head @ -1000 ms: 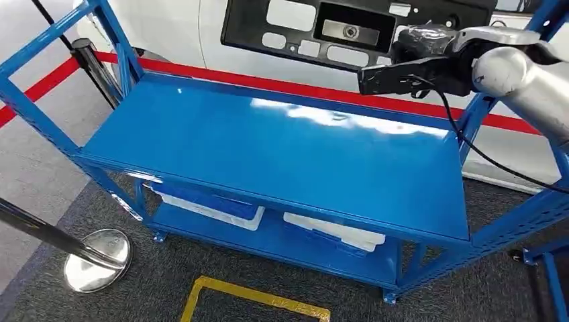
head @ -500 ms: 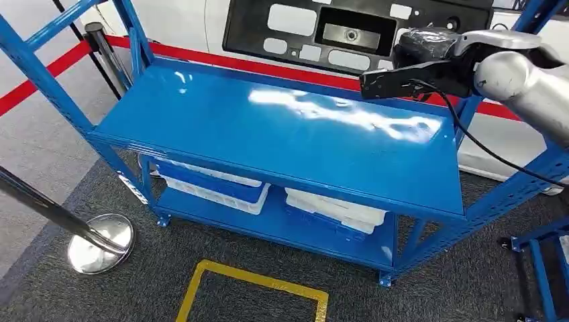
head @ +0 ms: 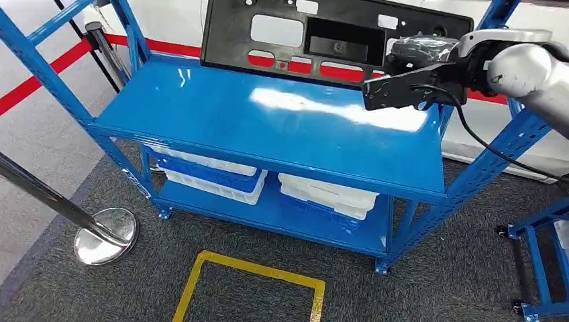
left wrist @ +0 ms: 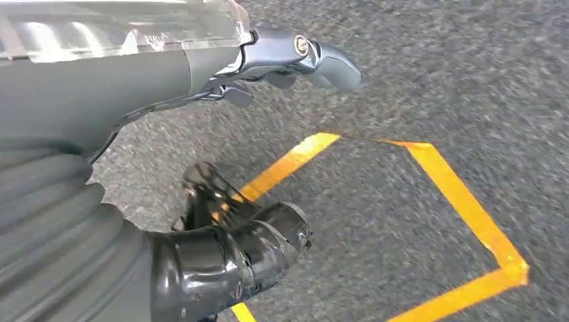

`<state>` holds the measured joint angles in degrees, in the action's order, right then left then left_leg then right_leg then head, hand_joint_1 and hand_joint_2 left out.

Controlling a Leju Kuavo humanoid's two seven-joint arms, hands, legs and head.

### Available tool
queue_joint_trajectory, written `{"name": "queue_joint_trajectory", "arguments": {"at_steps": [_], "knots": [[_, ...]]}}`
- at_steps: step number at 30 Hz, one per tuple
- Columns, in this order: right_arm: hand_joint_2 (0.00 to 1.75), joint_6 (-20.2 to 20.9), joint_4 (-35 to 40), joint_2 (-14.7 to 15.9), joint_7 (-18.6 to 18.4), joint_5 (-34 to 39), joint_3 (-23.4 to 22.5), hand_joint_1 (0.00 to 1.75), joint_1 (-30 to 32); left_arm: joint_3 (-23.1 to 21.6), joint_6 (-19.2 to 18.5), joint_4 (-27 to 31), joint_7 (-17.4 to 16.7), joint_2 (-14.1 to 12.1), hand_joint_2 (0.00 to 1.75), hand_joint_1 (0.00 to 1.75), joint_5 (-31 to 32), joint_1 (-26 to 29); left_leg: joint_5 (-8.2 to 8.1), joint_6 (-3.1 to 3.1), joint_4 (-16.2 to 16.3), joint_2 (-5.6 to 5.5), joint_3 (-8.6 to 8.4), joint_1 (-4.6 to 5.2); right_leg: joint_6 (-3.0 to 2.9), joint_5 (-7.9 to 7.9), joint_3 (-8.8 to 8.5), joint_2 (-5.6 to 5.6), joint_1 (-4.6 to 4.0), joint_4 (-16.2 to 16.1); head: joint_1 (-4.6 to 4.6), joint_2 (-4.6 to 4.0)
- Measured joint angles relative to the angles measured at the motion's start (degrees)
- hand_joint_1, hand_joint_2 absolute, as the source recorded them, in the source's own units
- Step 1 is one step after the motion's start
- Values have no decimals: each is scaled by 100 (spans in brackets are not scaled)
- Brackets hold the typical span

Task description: Take the parts from the cabinet and place them on the table.

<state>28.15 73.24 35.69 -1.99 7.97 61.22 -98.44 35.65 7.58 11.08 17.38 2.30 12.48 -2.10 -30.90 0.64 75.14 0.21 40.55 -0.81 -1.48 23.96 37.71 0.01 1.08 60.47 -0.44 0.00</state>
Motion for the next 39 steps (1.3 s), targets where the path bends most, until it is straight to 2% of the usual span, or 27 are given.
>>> {"name": "queue_joint_trajectory", "arguments": {"at_steps": [4, 5, 6, 7, 8, 9, 11, 12, 14, 15, 16, 17, 18, 21, 22, 24, 26, 27, 28, 29, 31, 32, 33, 34, 36, 37, 39], "knots": [[175, 2, 12, 0, -3, 14, 7, 175, -8, 0, 0, 0, -5, 0, 175, 0, 7, 0, 41, -3, -42, 0, -41, 0, 2, -9, 14, 0, -1, 1, -2, 0], [175, 0, 167, -15, -101, 165, 92, 175, -105, 7, 22, 0, -40, -2, 175, 0, 48, -8, 308, -57, -729, -1, -585, 4, 22, -104, 123, 5, -13, 4, 0, 0], [175, -6, 223, -37, -140, 210, 122, 175, -136, 11, 24, 0, -46, -4, 175, 0, 67, -11, 294, -81, -990, -1, -787, 6, 29, -128, 143, 9, -13, 4, -2, -2], [175, -17, 341, -81, -214, 278, 201, 175, -271, 17, 39, 7, -55, -22, 175, 0, 78, -47, 63, -117, -1705, -7, -1177, 60, 95, -247, 205, -9, -23, -6, -7, 0], [175, -116, 490, -269, -337, 403, 368, 175, -295, 37, -7, 7, -40, -13, 175, 0, 131, -50, 426, -242, -1871, 32, -995, 21, 216, -162, 327, 4, -25, -30, -13, -2], [175, -138, 553, -306, -345, 429, 370, 175, -297, 55, -15, 7, -40, -13, 175, 0, 140, -46, 501, -309, -1868, 43, -911, 24, 217, 217, 434, 0, -19, 286, -9, -2], [175, -151, 624, -356, -346, 444, 387, 175, -282, 68, -22, 7, -35, -9, 175, 0, 155, -55, 612, -328, -1848, 47, -746, 29, 251, 782, 627, 2, -17, 1154, -6, 0], [175, -159, 656, -365, -345, 453, 392, 175, -270, 76, -26, 7, -33, -9, 175, 0, 157, -54, 671, -329, -1828, 45, -652, 29, 271, 857, 660, 1, -9, 1534, -9, 0], [175, -175, 687, -378, -346, 457, 394, 175, -266, 98, -33, 7, -31, -7, 175, 0, 175, -49, 758, -317, -1777, 41, -492, 22, 289, 582, 430, 0, 13, 1526, -9, 0], [175, -186, 704, -380, -343, 462, 394, 175, -270, 103, -33, 7, -33, -2, 175, 0, 192, -44, 801, -302, -1733, 36, -399, 22, 280, 379, 121, -1, 19, 1162, -9, 0], [175, -199, 717, -380, -326, 473, 394, 175, -272, 105, -33, 7, -33, 0, 175, 0, 194, -43, 829, -286, -1688, 34, -332, 22, 249, 305, -218, 1, 16, 713, -9, -2], [175, -210, 745, -387, -298, 486, 389, 175, -282, 105, -33, 7, -37, 10, 175, 0, 205, -44, 849, -264, -1650, 34, -273, 22, 196, 430, -578, 3, -12, 249, -9, 0], [175, -227, 774, -422, -287, 499, 389, 175, -290, 107, -33, 7, -40, 22, 175, 0, 212, -48, 889, -221, -1620, 34, -233, 36, 181, 561, -760, -4, -41, -151, -4, 0], [175, -308, 785, -426, -276, 523, 394, 175, -274, 111, -22, 7, -64, 24, 175, 0, 253, -32, 1080, -113, -1720, 36, -203, 14, 136, 417, -671, -15, -78, -194, -9, 0], [175, -317, 789, -430, -267, 525, 400, 175, -262, 111, -22, 7, -72, 24, 175, 0, 258, -37, 1036, -91, -1734, 32, -145, 5, 75, 289, -673, -55, 23, -331, -9, -2], [175, -328, 807, -457, -234, 532, 400, 175, -257, 111, -20, 7, -77, 37, 175, 0, 262, -34, 451, -34, -1286, 16, 13, -10, 9, 137, -545, -79, 2, -373, -2, -2], [175, -347, 809, -461, -223, 532, 402, 175, -239, 111, -22, 7, -72, 33, 175, 0, 271, -26, -77, 38, -381, 14, 235, -50, 13, 8, -376, -81, 5, -368, -2, -2], [175, -356, 809, -461, -219, 538, 405, 175, -234, 111, -24, 7, -72, 33, 175, 0, 275, -24, -112, 65, -142, 15, 273, -65, 26, -40, -307, -80, 14, -362, 0, -2], [175, -372, 814, -461, -208, 543, 405, 175, -213, 111, -24, 7, -72, 33, 175, 0, 282, -25, 6, 105, -45, 15, 217, -93, 59, -95, -207, -80, 39, -337, 0, 0], [175, -387, 833, -461, -199, 549, 405, 175, -190, 111, -26, 7, -72, 33, 175, 0, 306, -30, 232, 159, -246, 16, 5, -132, 110, -133, -120, -79, 78, -298, 0, -2], [175, -404, 864, -461, -193, 558, 405, 175, -185, 114, -26, 7, -72, 35, 175, 0, 326, -41, 519, 267, -1111, 24, -617, -230, 191, -180, 23, -83, 142, -191, 0, -2], [175, -422, 888, -463, -182, 567, 402, 175, -186, 114, -24, 7, -72, 46, 175, 0, 343, -57, 318, 365, -1448, 6, -824, -217, 234, -191, 109, -87, 107, -147, 7, -2], [175, -463, 890, -437, -177, 573, 396, 175, -164, 116, -24, 9, -72, 46, 175, 0, 376, -55, 278, 257, -1620, -51, -889, -171, 280, -234, 156, -90, 89, -102, -11, 0], [175, -501, 892, -437, -164, 578, 398, 175, -123, 120, -22, 9, -75, 44, 175, 0, 376, -35, 305, 180, -1572, -43, -812, -169, 316, -301, 162, -86, 82, -108, 0, -2], [175, -514, 894, -411, -142, 586, 400, 175, -33, 122, -20, 9, -75, 44, 175, 0, 380, -38, 369, 87, -1554, -56, -755, -135, 377, -408, 164, -96, 106, -179, -4, 0], [175, -533, 892, -390, -138, 586, 405, 175, -7, 122, -20, 9, -75, 44, 175, 0, 382, -43, 436, -23, -1595, -28, -710, -179, 391, -310, 206, -87, 134, -145, -5, -2], [175, -542, 905, -352, -92, 586, 402, 175, 16, 125, -15, 9, -75, 46, 175, 0, 396, -43, 553, -165, -1595, -20, -578, -130, 370, 356, 382, -67, 124, 431, -13, 0]]}}
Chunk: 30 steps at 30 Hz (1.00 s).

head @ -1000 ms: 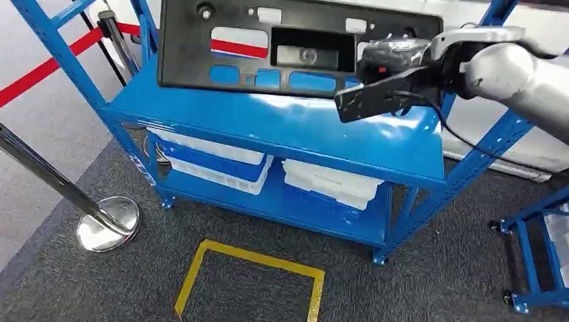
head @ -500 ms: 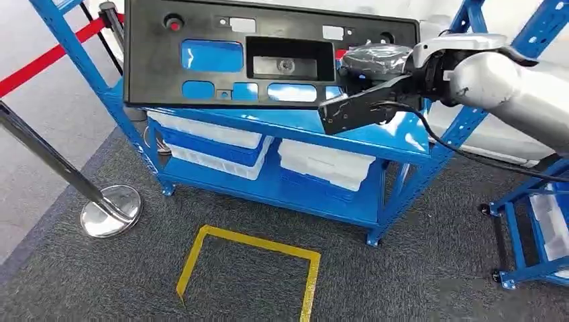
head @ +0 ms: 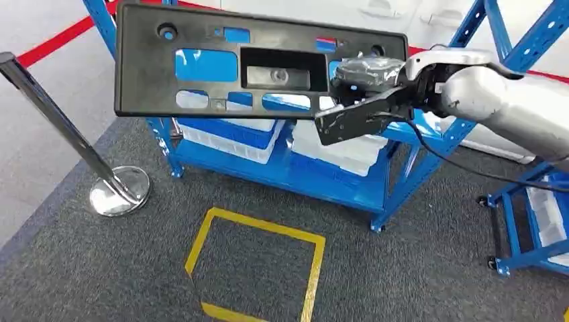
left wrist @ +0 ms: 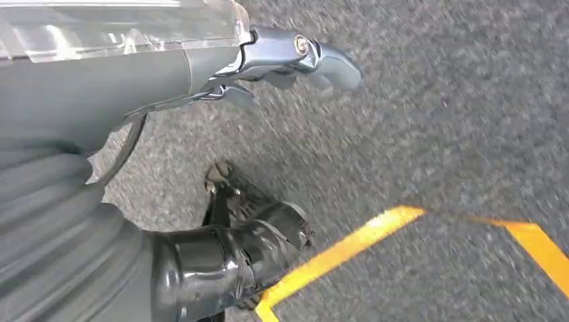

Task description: Take the parts from the cabinet and place them on the table.

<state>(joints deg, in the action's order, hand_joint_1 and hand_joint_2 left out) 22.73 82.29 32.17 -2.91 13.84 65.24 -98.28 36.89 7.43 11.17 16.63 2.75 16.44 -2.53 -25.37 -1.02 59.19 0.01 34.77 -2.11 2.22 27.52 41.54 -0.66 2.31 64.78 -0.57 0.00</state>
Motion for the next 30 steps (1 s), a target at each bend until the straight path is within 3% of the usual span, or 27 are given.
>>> {"name": "queue_joint_trajectory", "arguments": {"at_steps": [1, 2, 3, 4, 5, 7, 8, 9, 10, 12, 13, 15, 16, 17, 18, 19, 21, 22, 23, 24, 25, 27, 28, 30], "knots": [[175, -11, 2, 7, 4, 0, 0, 175, 14, 4, 2, 0, 2, -2, 175, 0, 4, -1, 54, -33, 0, 0, 69, 32, -12, 331, 119, 10, -27, 474, -2, -2], [175, -26, 2, 24, 11, 0, 0, 175, 42, 11, 9, 0, 2, -2, 175, 0, 24, 0, 106, -56, 6, -2, 132, 70, -26, 539, 203, 12, -55, 895, 0, -2], [175, -40, 2, 48, 18, 0, 0, 175, 94, 20, 20, 0, 0, -2, 175, 0, 37, 2, 156, -72, 10, -6, 198, 115, -60, 605, 225, 17, -87, 1206, -2, 0], [175, -44, 2, 53, 24, 0, 0, 175, 146, 26, 28, 0, -2, -2, 175, 0, 44, 3, 195, -88, 10, -9, 243, 158, -108, 550, 156, 25, -124, 1239, 0, 0], [175, -50, 2, 59, 39, 0, 0, 175, 208, 33, 48, 0, -2, -2, 175, 0, 61, 3, 249, -111, 10, -14, 301, 225, -218, 366, -89, 38, -201, 990, 0, -2], [175, -61, 2, 63, 57, -2, -7, 175, 234, 39, 74, 0, -20, -2, 175, 0, 90, -3, 339, -154, 6, -31, 384, 325, -552, 68, -762, 86, -379, 17, 2, 0], [175, -83, 4, 52, 74, -26, -15, 175, 241, 39, 76, 0, -31, 87, 175, 0, 98, -10, 383, -144, 3, -22, 428, 325, -760, 222, -1025, 105, -480, -434, 18, 0], [175, -114, 7, 44, 96, -55, -20, 175, 266, 55, 100, 7, -59, 50, 175, 0, 98, -21, 450, -138, -21, -15, 436, 323, -712, 198, -1101, 34, -495, -609, 18, 0], [175, -159, 7, 42, 111, -68, -7, 175, 285, 72, 103, 7, -63, 75, 175, 0, 101, -19, 510, -117, -63, -18, 436, 288, -686, 103, -1066, 50, -509, -608, 11, 0], [175, -188, 4, 53, 118, -96, -9, 175, 308, 94, 109, 7, -81, 57, 175, 0, 103, -25, 636, -92, -160, -29, 436, 269, -726, -47, -1051, 45, -538, -718, 11, 0], [175, -212, -2, 53, 122, -120, -7, 175, 339, 101, 125, 7, -81, 28, 175, 0, 103, -31, 554, -91, -155, -43, 479, 301, -686, -192, -1107, -18, -420, -924, 11, 0], [175, -234, 0, 46, 157, -140, -4, 175, 381, 101, 133, 7, -87, 50, 175, 0, 105, -17, -38, 7, 276, -47, 628, 275, -678, -377, -1000, -37, -384, -1009, 11, 0], [175, -236, 0, 46, 177, -144, -4, 175, 395, 103, 138, 7, -87, 50, 175, 0, 116, -15, -365, 70, 733, -42, 745, 222, -616, -441, -897, -39, -355, -989, 15, 0], [175, -245, 0, 46, 192, -149, -4, 175, 424, 109, 140, 7, -87, 42, 175, 0, 120, -15, -542, 137, 1150, -38, 821, 171, -565, -483, -795, -46, -326, -945, 13, -2], [175, -247, 0, 46, 201, -151, -4, 175, 459, 118, 140, 7, -85, 39, 175, 0, 120, -17, -573, 205, 1419, -35, 836, 122, -523, -514, -703, -56, -287, -891, 15, -2], [175, -247, -2, 50, 205, -153, -4, 175, 496, 122, 140, 7, -85, 31, 175, 0, 122, -15, -460, 292, 1495, -32, 763, 64, -475, -545, -580, -67, -230, -811, 15, -2], [175, -247, -5, 61, 205, -155, -4, 175, 522, 125, 142, 7, -85, 29, 175, 0, 122, -11, -59, 485, 994, -17, 313, -71, -384, -596, -314, -73, -102, -604, 15, -2], [175, -247, -4, 61, 214, -155, -7, 175, 519, 125, 142, 7, -85, 29, 175, 0, 125, -23, -72, 594, 550, -11, 15, -147, -318, -604, -183, -74, -58, -470, 18, 0], [175, -251, 4, 61, 219, -155, -13, 175, 515, 125, 140, 7, -85, 51, 175, 0, 127, -48, -407, 679, 328, -23, -125, -95, -252, -627, -69, -67, -74, -409, 40, -2], [175, -263, -2, 90, 212, -155, -22, 175, 527, 129, 140, 20, -81, 24, 175, 0, 138, -54, -334, 484, 302, -60, -109, -38, -196, -651, -5, -57, -94, -332, 7, 0], [175, -271, -4, 92, 216, -155, -22, 175, 520, 131, 140, 20, -85, 24, 175, 0, 140, -49, -333, 391, 265, -73, -44, -89, -158, -698, 13, -38, -97, -317, 11, -2], [175, -271, -7, 96, 216, -155, -4, 175, 555, 133, 140, 20, -85, 24, 175, 0, 146, -48, -251, 254, 307, -84, 19, -43, -124, -828, 37, -29, -72, -390, 4, 0], [175, -271, -7, 103, 219, -155, -2, 175, 614, 133, 142, 20, -85, 24, 175, 0, 155, -42, -147, 132, 270, -52, 92, -53, -96, -736, 62, -15, -43, -354, 7, 0], [175, -271, -7, 147, 216, -155, -11, 175, 625, 135, 142, 20, -85, 24, 175, 0, 155, -44, -22, 52, 218, -53, 218, -47, -87, -35, 186, 1, -51, 99, 5, -2]]}}
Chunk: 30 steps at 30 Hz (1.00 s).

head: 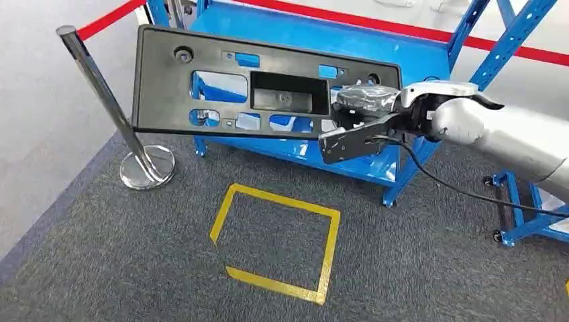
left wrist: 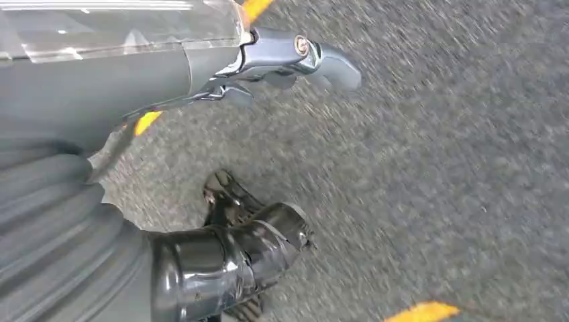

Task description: Take the parts from the cabinet and place them on the table.

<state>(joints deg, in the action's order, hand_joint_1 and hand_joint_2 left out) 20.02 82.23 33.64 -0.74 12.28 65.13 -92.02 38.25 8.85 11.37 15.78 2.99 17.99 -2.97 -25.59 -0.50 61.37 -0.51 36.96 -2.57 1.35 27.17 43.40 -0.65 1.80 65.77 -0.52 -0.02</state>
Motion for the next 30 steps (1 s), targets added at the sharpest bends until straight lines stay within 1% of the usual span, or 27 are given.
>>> {"name": "queue_joint_trajectory", "arguments": {"at_steps": [1, 2, 3, 4, 6, 7, 8, 9, 10, 12, 13, 14, 15, 16, 17, 18, 19, 20, 21, 22, 23, 24, 25, 27, 28, 29, 30], "knots": [[175, 0, 0, 4, -2, 0, 0, 175, -20, 0, 0, 0, 0, 0, 175, 0, 2, 10, 71, -11, -18, 3, 76, 10, 6, 348, 71, 8, -18, 405, 2, 0], [175, 2, 0, 15, -2, 0, 0, 175, -27, 0, 0, 0, 0, 0, 175, 0, 2, 11, 129, -12, -27, 2, 139, 23, 3, 536, 114, 10, -27, 717, 0, 2], [175, 15, 0, 19, -2, 0, 2, 175, -19, 0, 0, 0, 0, 0, 175, 0, 9, 11, 201, -14, -31, 7, 223, 38, -15, 612, 123, 13, -44, 1035, 0, 0], [175, 37, 0, 24, 0, 0, 2, 175, -8, 0, -2, 0, -2, 0, 175, 0, 18, 10, 276, -15, -29, 9, 320, 48, -47, 435, 67, 15, -62, 1196, 2, 2], [175, 85, 0, 28, 2, 0, 0, 175, 1, 4, -4, 0, -4, 0, 175, 0, 22, 9, 435, -18, -24, 28, 479, 86, -169, -3, -412, 34, -115, 829, 2, 2], [175, 90, 0, 26, 4, 0, 0, 175, -2, 7, -4, 0, -13, 0, 175, 0, 28, 4, 491, -18, -26, 27, 511, 89, -253, 0, -811, 56, -168, 357, 2, 0], [175, 90, 0, 26, 7, 0, -13, 175, -5, 7, -4, 0, -26, 24, 175, 0, 33, -1, 535, -10, -44, 30, 527, 65, -363, 268, -1177, 78, -210, -164, 4, 0], [175, 87, -2, 17, 7, 0, -22, 175, -3, 7, -4, 0, -37, 33, 175, 0, 44, -4, 574, 25, -55, 30, 533, 109, -376, 401, -1398, 79, -222, -526, 4, 0], [175, 92, -7, 17, 7, -7, -20, 175, 1, 11, -2, 0, -53, 29, 175, 0, 59, -1, 682, 68, -134, 32, 529, 61, -308, 404, -1413, 79, -250, -612, 2, 2], [175, 109, -15, 17, 7, -24, -13, 175, 15, 24, 15, 0, -92, 24, 175, 0, 77, 7, 882, 143, -296, 7, 520, 55, -334, 220, -1336, 58, -278, -720, 4, 0], [175, 112, -24, 11, 7, -26, -6, 175, 35, 28, 20, 0, -103, 22, 175, 0, 87, -7, 810, 152, -301, 19, 557, 63, -331, 95, -1353, 13, -177, -842, 6, 2], [175, 116, -24, 2, 7, -28, -4, 175, 45, 33, 37, 0, -107, 11, 175, 0, 98, 0, 615, 153, -233, 15, 602, 72, -306, 21, -1305, -11, -206, -869, 4, 0], [175, 118, -26, -18, 7, -39, -4, 175, 57, 35, 37, 0, -125, 20, 175, 0, 122, 12, 123, 158, 126, 17, 683, 75, -339, -69, -1205, -19, -203, -881, 13, 0], [175, 118, -31, -15, 7, -46, -4, 175, 67, 35, 37, 0, -122, 20, 175, 0, 127, 15, -120, 167, 387, 20, 724, 66, -354, -105, -1152, -23, -215, -869, 9, 2], [175, 118, -52, -15, 7, -55, -2, 175, 87, 35, 37, 0, -118, 17, 175, 0, 131, 16, -463, 182, 953, 22, 808, 66, -364, -166, -1037, -28, -226, -865, 9, 2], [175, 118, -68, -22, 7, -72, -2, 175, 110, 39, 37, 0, -114, 9, 175, 0, 140, 14, -460, 198, 1377, 22, 868, 77, -367, -242, -928, -27, -237, -851, 11, 0], [175, 118, -68, -22, 7, -77, -2, 175, 147, 44, 37, 0, -111, 2, 175, 0, 144, 11, -199, 208, 1607, 23, 857, 77, -362, -305, -831, -27, -241, -834, 11, 0], [175, 118, -70, -24, 7, -76, -2, 175, 173, 50, 37, 0, -111, 0, 175, 0, 148, 10, 72, 209, 1626, 23, 777, 77, -353, -349, -748, -26, -242, -810, 11, 2], [175, 120, -70, -24, 7, -81, -2, 175, 191, 59, 37, 0, -111, 0, 175, 0, 159, 9, 348, 200, 1401, 23, 528, 78, -333, -407, -627, -23, -244, -757, 11, 0], [175, 118, -70, -24, 7, -85, -2, 175, 195, 68, 37, 0, -111, 0, 175, 0, 171, 8, 353, 178, 982, 26, 181, 79, -313, -440, -541, -13, -246, -702, 13, 2], [175, 118, -70, -24, 7, -94, -7, 175, 194, 77, 37, 0, -111, -2, 175, 0, 177, -6, -22, 138, 442, 31, -140, 91, -292, -458, -480, -16, -245, -640, 13, 2], [175, 118, -72, -22, 7, -98, -18, 175, 195, 83, 37, 2, -109, -15, 175, 0, 181, -4, -261, 133, 121, 32, -470, 116, -273, -464, -434, -21, -268, -602, 9, 2], [175, 120, -87, -22, 7, -105, -20, 175, 196, 90, 31, 2, -103, -17, 175, 0, 195, -7, -410, 94, -155, 32, -558, 125, -245, -492, -410, -31, -270, -555, 13, 2], [175, 157, -98, -22, 7, -101, -20, 175, 203, 98, 7, 2, -46, -20, 175, 0, 243, 0, -359, 15, -162, 28, -521, 160, -166, -588, -409, -34, -233, -598, 13, 2], [175, 210, -98, -24, 7, -98, -20, 175, 203, 111, -11, 2, -31, -15, 175, 0, 245, 2, -273, -54, -238, 39, -528, 103, -121, -597, -390, -26, -262, -598, 11, 0], [175, 247, -98, -15, 7, -96, -20, 175, 196, 129, -22, 2, -18, -17, 175, 0, 245, -4, -216, -95, -269, 63, -511, 93, -89, -471, -353, 30, -222, -517, 7, 2], [175, 291, -98, -15, 7, -94, -20, 175, 180, 144, -31, 2, -4, -17, 175, 0, 245, -3, -166, -145, -274, 76, -470, 85, -64, -211, -247, 52, -208, -243, -7, 2]]}}
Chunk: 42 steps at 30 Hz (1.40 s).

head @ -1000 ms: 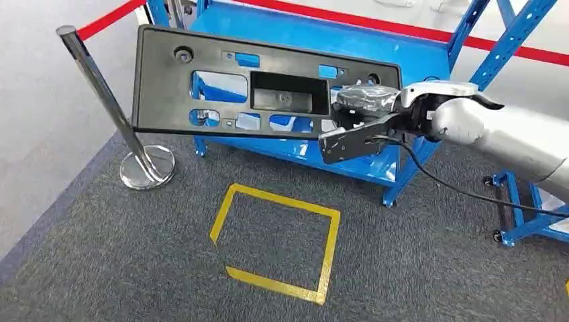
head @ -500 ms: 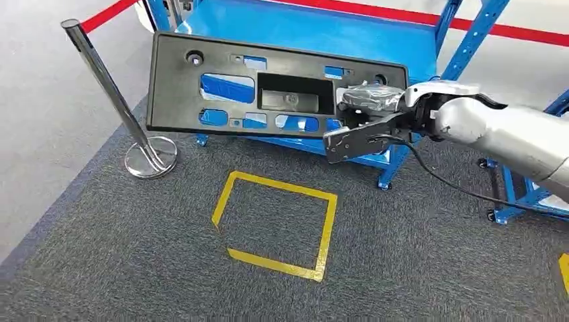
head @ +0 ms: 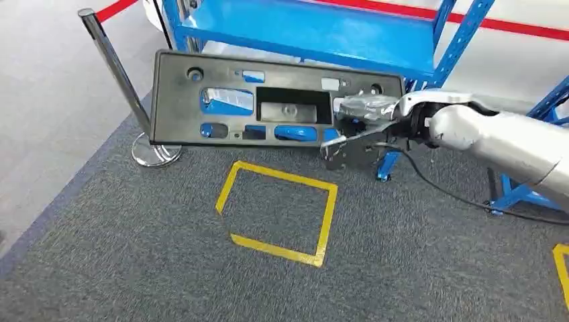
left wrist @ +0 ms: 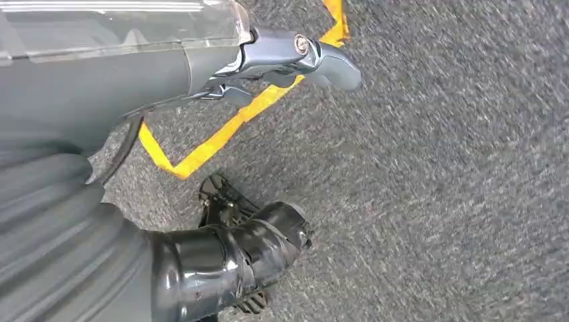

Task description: Take the parts from the cabinet and place them on the table.

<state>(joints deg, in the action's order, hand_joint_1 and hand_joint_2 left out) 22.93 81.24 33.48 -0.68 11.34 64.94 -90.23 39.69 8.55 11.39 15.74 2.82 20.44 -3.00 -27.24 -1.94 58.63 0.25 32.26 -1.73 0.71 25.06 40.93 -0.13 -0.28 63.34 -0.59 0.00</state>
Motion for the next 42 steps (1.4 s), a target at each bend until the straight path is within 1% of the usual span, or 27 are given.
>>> {"name": "queue_joint_trajectory", "arguments": {"at_steps": [2, 3, 4, 6, 7, 8, 9, 12, 13, 15, 17, 19, 20, 22, 23, 24, 28, 30, 32, 33, 34, 36, 37, 38, 39, 40, 42], "knots": [[175, 39, 0, 0, -7, -7, 0, 175, -4, 9, 13, 0, 20, 11, 175, 0, 13, 0, 76, -4, 1, 8, 105, -7, 69, 518, 331, 6, 68, 914, 0, 0], [175, 35, -2, -2, -24, -22, 7, 175, 0, 13, 31, 0, 22, 28, 175, 0, 18, -2, 109, 7, 4, 9, 154, -16, 103, 640, 430, 5, 103, 1233, -2, 0], [175, 24, -9, -11, -53, -48, 13, 175, 0, 26, 53, 0, 24, 39, 175, 0, 20, -1, 139, 24, 6, 9, 194, -31, 126, 633, 403, 3, 138, 1304, 0, 0], [175, -17, -15, -28, -74, -116, 13, 175, 0, 44, 70, 0, 31, 61, 175, 0, 33, -2, 176, 75, 10, 12, 232, -71, 174, 340, -48, -1, 196, 713, -2, -2], [175, -44, -17, -28, -83, -133, 13, 175, -3, 46, 70, 0, 37, 70, 175, 0, 42, -4, 186, 95, 12, 11, 231, -88, 191, 124, -416, -2, 221, 145, -2, -2], [175, -70, -20, -28, -103, -149, 13, 175, -7, 52, 72, 0, 39, 74, 175, 0, 50, -4, 194, 122, 12, 13, 233, -95, 194, 68, -690, 4, 239, -367, -2, 0], [175, -88, -24, -39, -107, -157, 13, 175, -17, 66, 74, 0, 39, 77, 175, 0, 57, -14, 218, 172, 22, 7, 280, -73, 184, 120, -733, 4, 155, -436, -2, -2], [175, -90, -26, -52, -107, -175, 13, 175, -2, 101, 74, 0, 39, 96, 175, 0, 66, -14, 286, 280, -21, 11, 297, -74, 90, 82, -664, 0, 132, -436, 0, -2], [175, -90, -26, -57, -107, -181, 11, 175, -7, 101, 74, 0, 39, 109, 175, 0, 74, -19, 263, 327, -19, 11, 310, -84, 13, 32, -683, -14, 159, -516, 2, -2], [175, -101, -28, -79, -107, -188, 9, 175, -20, 109, 79, 0, 44, 111, 175, 0, 81, -19, -63, 303, 386, 8, 481, -81, -87, -15, -681, -43, 157, -548, 4, -2], [175, -116, -35, -81, -107, -208, 11, 175, 2, 131, 79, 0, 65, 109, 175, 0, 107, -11, -517, 295, 1343, 3, 885, -59, -133, -41, -644, -39, 115, -544, 7, 0], [175, -120, -35, -81, -107, -219, 11, 175, 53, 138, 79, 0, 90, 109, 175, 0, 116, -5, -581, 286, 1783, 0, 1064, -38, -147, -50, -614, -26, 74, -520, 4, 0], [175, -123, -35, -79, -105, -229, 11, 175, 70, 140, 77, 0, 103, 109, 175, 0, 120, -3, -438, 270, 1609, 0, 965, -33, -147, -50, -605, -18, 62, -502, 4, -2], [175, -153, -33, -72, -83, -299, 11, 175, 75, 144, 77, 0, 125, 109, 175, 0, 131, 0, 49, 233, 635, 40, 443, -30, -142, -28, -588, -59, 61, -433, 6, -2], [175, -175, -33, -70, -55, -398, 11, 175, 74, 149, 72, 0, 127, 109, 175, 0, 133, -10, 77, 227, 253, 195, 276, -17, -117, -1, -573, -57, 47, -391, 4, -2], [175, -186, -33, -55, -27, -489, 11, 175, 71, 151, 63, 0, 127, 111, 175, 0, 136, -14, 30, 231, 143, 248, 238, 47, -91, 15, -533, -58, 2, -316, 7, 0], [175, -190, -17, -26, 0, -605, 11, 175, 71, 170, 61, 0, 133, 114, 175, 0, 142, -35, 123, 55, 123, 81, 289, 27, 12, -23, -494, -164, 14, -347, 0, 0], [175, -188, -2, 2, 0, -625, 9, 175, 61, 186, 61, 0, 131, 111, 175, 0, 149, -29, 182, -9, 89, 14, 299, 9, 81, 320, -375, -56, 52, 6, -2, -2], [175, -186, 4, 13, 0, -627, 11, 175, 68, 197, 61, 0, 124, 114, 175, 0, 179, -29, 209, -21, 83, -84, 333, 17, 116, 757, -17, -38, 62, 875, -2, -2], [175, -177, 4, 13, -4, -636, 11, 175, 78, 205, 61, 0, 122, 111, 175, 0, 181, -27, 222, -18, 84, -144, 351, 24, 116, 878, 160, -37, 63, 1280, -2, -2], [175, -171, 4, 13, -7, -647, 11, 175, 89, 212, 61, 0, 122, 111, 175, 0, 184, -24, 233, -18, 85, -199, 359, 33, 105, 840, 192, -31, 61, 1364, -2, -2], [175, -162, 4, 15, -17, -656, 11, 175, 83, 230, 61, 0, 122, 111, 175, 0, 186, -18, 251, -14, 84, -324, 358, 63, 11, 442, -116, 25, 26, 777, -2, -2], [175, -162, 4, 22, -18, -660, 9, 175, 73, 236, 61, 0, 122, 111, 175, 0, 188, -18, 258, -14, 80, -396, 344, 89, -95, 166, -402, 136, 2, 220, -2, -2], [175, -162, 9, 31, -17, -664, 0, 175, 51, 243, 59, 0, 122, 131, 175, 0, 190, -19, 268, -19, 67, -447, 350, 53, -245, 9, -613, 380, -46, -258, 0, -2], [175, -164, 20, 26, -15, -667, -4, 175, 43, 249, 35, 2, 125, 214, 175, 0, 192, -40, 309, 39, 63, -487, 393, 61, -327, 76, -685, 511, -13, -337, 39, -2], [175, -160, 33, 31, -13, -669, -4, 175, 12, 262, 29, 4, 125, 201, 175, 0, 192, -44, 338, 75, 59, -545, 439, -16, -321, 43, -675, 467, -41, -385, 24, 0], [175, -160, 44, 37, -17, -682, -4, 175, -17, 271, 22, 4, 127, 203, 175, 0, 195, -40, 394, 145, 3, -670, 446, -49, -367, 17, -688, 376, -82, -465, 28, 0]]}}
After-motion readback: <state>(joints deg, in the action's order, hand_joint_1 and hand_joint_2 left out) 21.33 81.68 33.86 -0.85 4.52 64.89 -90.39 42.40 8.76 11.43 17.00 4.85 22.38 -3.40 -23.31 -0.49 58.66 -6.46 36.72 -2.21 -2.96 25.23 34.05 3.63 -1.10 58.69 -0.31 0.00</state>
